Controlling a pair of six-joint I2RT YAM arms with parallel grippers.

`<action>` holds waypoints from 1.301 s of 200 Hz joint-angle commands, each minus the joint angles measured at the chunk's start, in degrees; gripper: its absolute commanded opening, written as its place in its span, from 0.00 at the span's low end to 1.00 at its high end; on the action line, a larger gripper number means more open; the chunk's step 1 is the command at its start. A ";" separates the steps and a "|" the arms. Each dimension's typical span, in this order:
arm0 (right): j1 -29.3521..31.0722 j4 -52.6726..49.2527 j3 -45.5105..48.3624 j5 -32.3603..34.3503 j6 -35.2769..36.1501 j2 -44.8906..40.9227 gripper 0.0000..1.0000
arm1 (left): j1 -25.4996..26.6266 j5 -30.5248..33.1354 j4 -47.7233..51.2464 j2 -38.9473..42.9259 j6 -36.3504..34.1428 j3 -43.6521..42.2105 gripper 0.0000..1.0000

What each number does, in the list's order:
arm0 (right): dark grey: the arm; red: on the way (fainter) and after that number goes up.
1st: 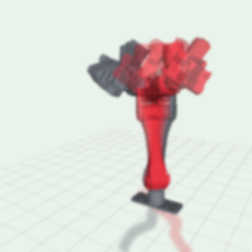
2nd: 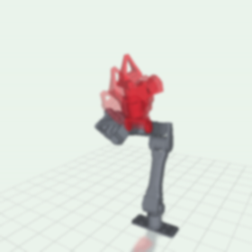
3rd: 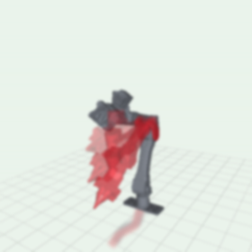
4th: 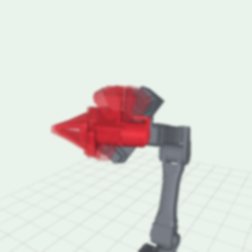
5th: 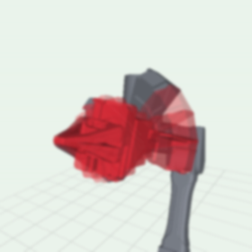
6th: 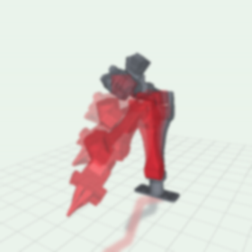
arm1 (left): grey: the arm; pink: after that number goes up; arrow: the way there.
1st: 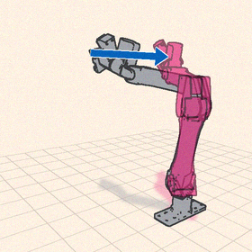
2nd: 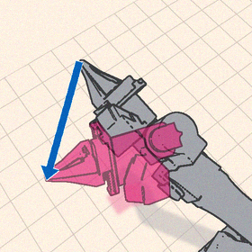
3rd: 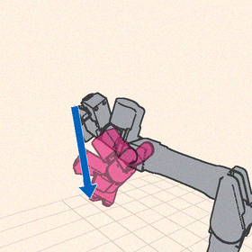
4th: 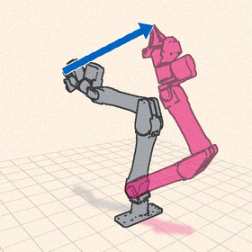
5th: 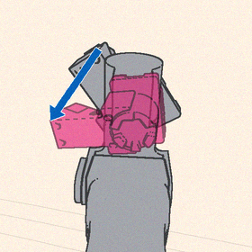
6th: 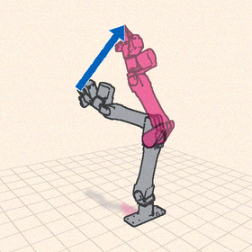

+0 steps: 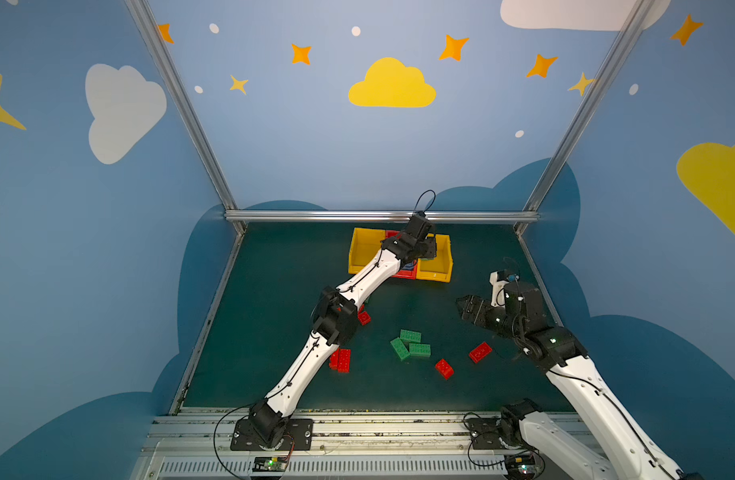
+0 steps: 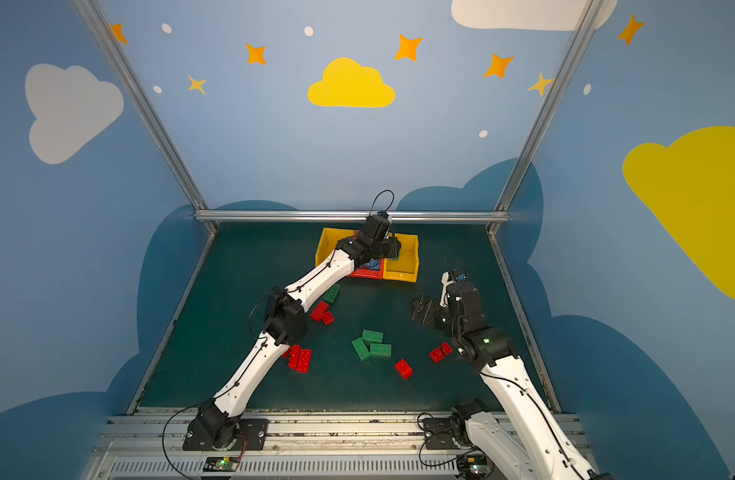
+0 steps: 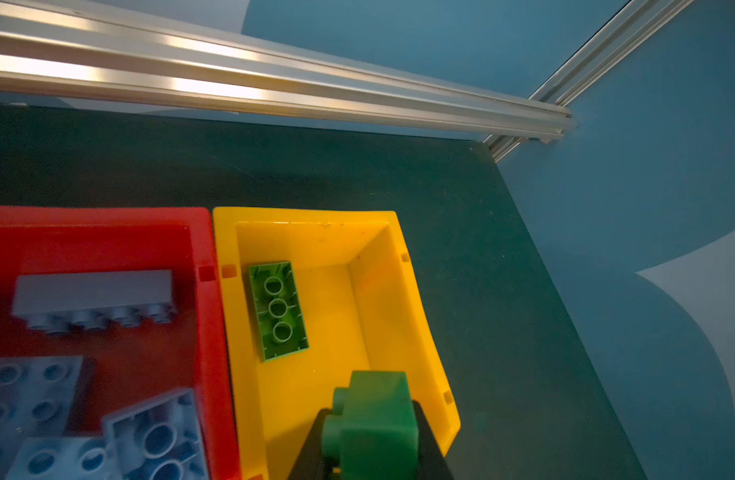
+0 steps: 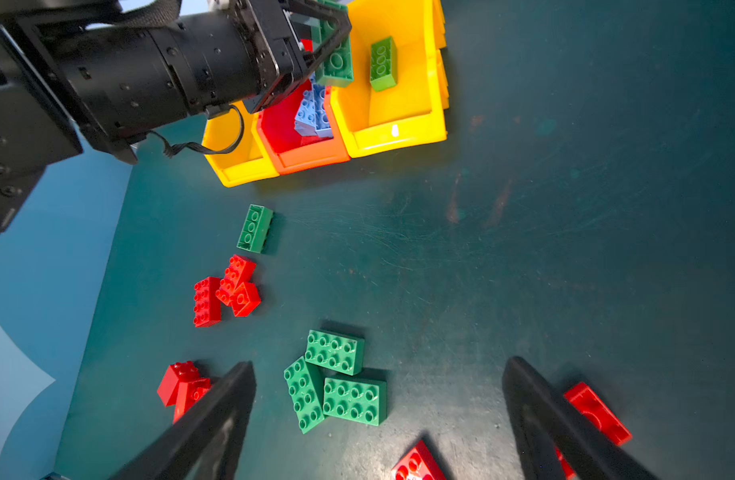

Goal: Sort the legos into containers by color
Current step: 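Carry the green brick with the left gripper into the same yellow bin, then withdraw the left gripper while the right gripper reaches toward a green brick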

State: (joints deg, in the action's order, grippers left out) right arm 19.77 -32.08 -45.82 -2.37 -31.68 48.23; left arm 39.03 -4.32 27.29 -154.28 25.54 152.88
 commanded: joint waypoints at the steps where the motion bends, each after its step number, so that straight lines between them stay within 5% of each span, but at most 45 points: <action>1: -0.51 -1.85 -1.85 0.44 0.30 0.59 0.91 | -0.15 -1.48 -5.60 -1.67 1.86 1.73 0.19; 27: -0.87 -2.76 -2.87 0.36 0.82 0.91 0.91 | -0.17 -0.85 -7.36 -3.98 2.40 4.73 0.25; 45: -1.11 -3.53 -3.88 -0.26 1.51 0.82 0.91 | -0.42 -0.58 -8.63 -4.25 2.78 5.23 0.60; 61: -1.15 -4.17 -4.61 -0.20 1.87 0.62 0.91 | -0.49 -1.13 -9.31 -3.71 3.02 5.20 0.77; 100: -1.14 -4.12 -3.75 0.35 1.11 -0.56 0.97 | -0.13 -0.10 -7.08 3.38 2.31 -0.47 0.91; 119: -0.98 -3.28 -2.89 -0.23 0.79 -0.35 0.97 | -0.14 2.73 -8.38 13.11 1.30 -13.70 0.95; 141: 0.35 -2.32 -3.25 -0.88 0.70 1.80 0.97 | -0.33 9.32 -17.13 28.97 1.02 -38.53 1.00; 179: 8.92 -0.41 -6.84 4.61 0.07 10.31 0.97 | -2.80 18.20 -26.99 55.83 4.78 -76.91 1.00; 260: 18.99 3.93 -26.04 4.58 -5.21 45.97 0.95 | -4.34 31.49 -11.64 92.34 16.21 -114.73 1.00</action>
State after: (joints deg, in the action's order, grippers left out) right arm 36.69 -29.08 -64.49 2.46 -34.83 85.58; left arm 34.72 22.44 10.44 -68.14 37.21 43.53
